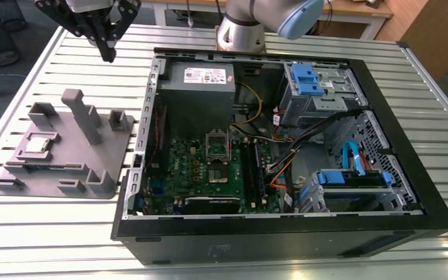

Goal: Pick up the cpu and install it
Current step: 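Reach for the cpu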

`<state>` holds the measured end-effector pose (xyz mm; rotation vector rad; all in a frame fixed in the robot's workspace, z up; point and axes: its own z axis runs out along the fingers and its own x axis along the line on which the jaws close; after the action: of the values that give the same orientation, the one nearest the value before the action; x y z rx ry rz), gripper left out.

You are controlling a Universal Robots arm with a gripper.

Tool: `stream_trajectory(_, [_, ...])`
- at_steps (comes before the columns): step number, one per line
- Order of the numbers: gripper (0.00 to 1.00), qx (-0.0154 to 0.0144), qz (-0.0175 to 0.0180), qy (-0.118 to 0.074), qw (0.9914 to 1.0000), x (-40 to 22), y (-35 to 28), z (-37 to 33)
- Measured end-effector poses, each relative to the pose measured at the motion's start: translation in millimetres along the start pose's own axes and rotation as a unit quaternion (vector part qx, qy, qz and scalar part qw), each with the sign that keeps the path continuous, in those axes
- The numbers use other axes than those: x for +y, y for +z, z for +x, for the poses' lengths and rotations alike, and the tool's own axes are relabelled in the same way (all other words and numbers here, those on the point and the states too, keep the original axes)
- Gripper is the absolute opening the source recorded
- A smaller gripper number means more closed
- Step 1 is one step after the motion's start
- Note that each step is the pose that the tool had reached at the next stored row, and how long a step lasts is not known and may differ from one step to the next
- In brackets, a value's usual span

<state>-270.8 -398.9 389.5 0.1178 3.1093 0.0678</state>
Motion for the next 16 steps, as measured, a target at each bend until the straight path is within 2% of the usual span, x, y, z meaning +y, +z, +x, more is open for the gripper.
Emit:
stream_trajectory(12, [0.11,0.0000,0.0000,0.000,1.00000,-1.8,1.7,22.6])
stream_trajectory(16, [0.11,0.0000,0.0000,0.000,1.00000,-2.2,1.9,27.2])
